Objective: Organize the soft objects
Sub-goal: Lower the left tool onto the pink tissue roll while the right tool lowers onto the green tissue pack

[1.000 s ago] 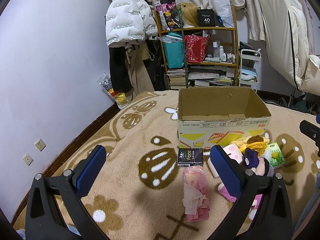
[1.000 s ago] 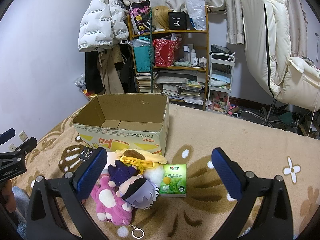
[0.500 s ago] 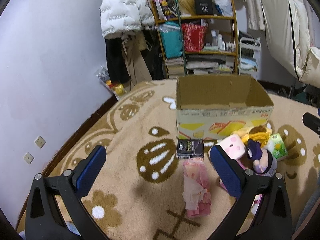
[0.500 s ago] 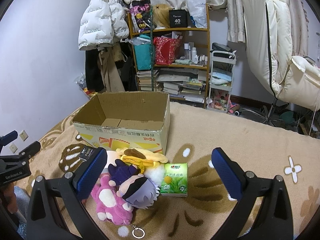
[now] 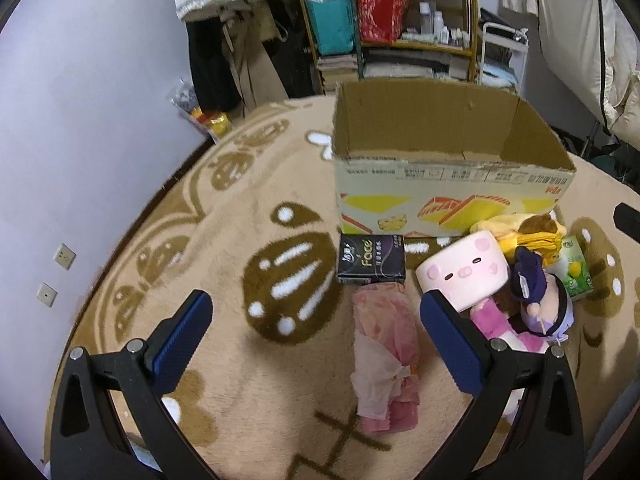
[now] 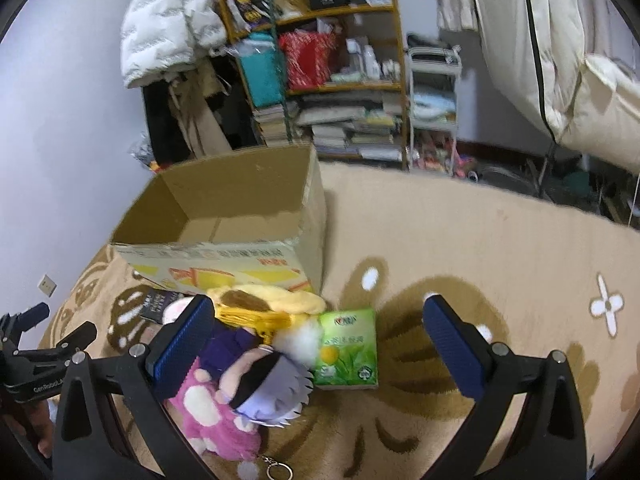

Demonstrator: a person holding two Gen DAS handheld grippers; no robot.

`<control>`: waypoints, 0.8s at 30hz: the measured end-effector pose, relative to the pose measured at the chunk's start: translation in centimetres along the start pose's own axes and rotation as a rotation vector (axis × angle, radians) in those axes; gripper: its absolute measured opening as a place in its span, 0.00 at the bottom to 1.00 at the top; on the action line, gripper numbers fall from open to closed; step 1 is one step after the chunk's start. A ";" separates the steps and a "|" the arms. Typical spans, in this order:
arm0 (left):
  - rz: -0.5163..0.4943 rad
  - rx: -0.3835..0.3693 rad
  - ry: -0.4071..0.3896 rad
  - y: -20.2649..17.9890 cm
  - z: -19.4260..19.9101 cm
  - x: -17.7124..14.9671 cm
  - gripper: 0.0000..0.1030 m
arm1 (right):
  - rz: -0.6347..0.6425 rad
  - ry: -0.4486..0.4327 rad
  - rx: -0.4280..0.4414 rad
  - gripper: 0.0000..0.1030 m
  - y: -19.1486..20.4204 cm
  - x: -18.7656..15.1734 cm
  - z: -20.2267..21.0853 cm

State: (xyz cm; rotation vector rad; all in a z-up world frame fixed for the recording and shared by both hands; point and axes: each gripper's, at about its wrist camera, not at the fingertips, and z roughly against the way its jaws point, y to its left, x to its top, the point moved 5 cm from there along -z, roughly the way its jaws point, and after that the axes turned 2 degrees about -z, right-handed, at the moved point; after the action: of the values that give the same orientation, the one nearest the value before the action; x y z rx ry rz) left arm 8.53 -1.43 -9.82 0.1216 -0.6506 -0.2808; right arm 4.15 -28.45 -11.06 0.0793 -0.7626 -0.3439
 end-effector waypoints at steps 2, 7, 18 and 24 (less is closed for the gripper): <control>-0.005 -0.008 0.024 -0.4 -0.9 0.1 0.99 | -0.012 0.030 -0.003 1.00 -0.2 -0.3 -1.1; -0.020 -0.038 0.083 -1.4 -2.8 -0.2 0.99 | -0.024 0.093 -0.016 1.00 -1.3 -0.9 -4.0; -0.054 -0.088 0.187 -2.9 -5.9 -1.3 0.99 | -0.055 0.218 -0.025 0.93 -2.5 -2.8 -8.4; -0.078 -0.102 0.235 -3.7 -7.1 -2.2 0.99 | -0.104 0.267 -0.025 0.77 -3.6 -3.6 -9.2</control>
State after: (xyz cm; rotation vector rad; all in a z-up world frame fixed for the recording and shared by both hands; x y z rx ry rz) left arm 10.41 -4.15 -17.48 0.0803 -0.3976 -0.3681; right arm 7.07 -31.09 -20.83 0.1385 -0.4911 -0.4325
